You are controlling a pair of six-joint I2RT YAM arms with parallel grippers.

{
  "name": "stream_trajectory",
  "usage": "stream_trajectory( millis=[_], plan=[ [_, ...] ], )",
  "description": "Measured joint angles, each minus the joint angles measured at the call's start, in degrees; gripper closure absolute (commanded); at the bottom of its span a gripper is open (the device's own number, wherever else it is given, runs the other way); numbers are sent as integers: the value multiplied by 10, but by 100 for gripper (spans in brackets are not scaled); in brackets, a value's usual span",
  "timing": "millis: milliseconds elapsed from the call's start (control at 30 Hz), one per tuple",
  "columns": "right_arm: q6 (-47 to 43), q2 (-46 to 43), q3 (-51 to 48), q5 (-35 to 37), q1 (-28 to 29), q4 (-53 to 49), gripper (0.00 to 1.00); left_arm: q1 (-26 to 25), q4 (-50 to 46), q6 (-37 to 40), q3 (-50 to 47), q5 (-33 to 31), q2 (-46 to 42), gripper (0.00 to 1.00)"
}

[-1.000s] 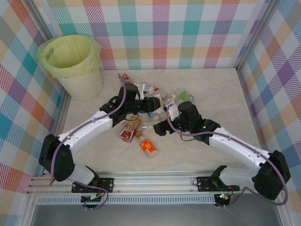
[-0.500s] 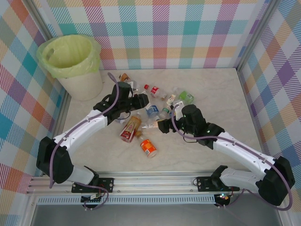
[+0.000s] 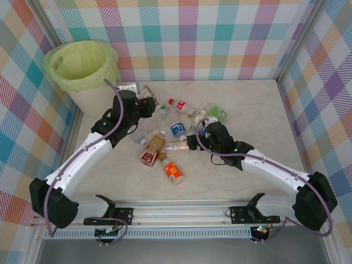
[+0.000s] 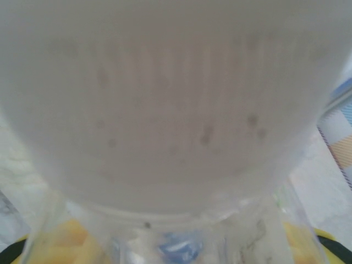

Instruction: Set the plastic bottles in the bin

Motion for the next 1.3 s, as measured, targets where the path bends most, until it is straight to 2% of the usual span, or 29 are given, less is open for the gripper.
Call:
stream_trajectory(
  millis=[200,400,833,1100,1300],
  plan=[
    [9,13,19,29,0,0,1,15,-1,65,78,-49,27,68],
    [10,32,43,46,-1,2,0,45,18,145,182,-89,92,68],
    [9,31,45,63,-1,1,0,169,62,280,351,-124,191,68],
    [10,30,45,65,-1,0,0,227,50,309,471,-130,285,68],
    [13,16,45,72,-1,-2,0,243,2,318,528,-147,354,70]
  ],
)
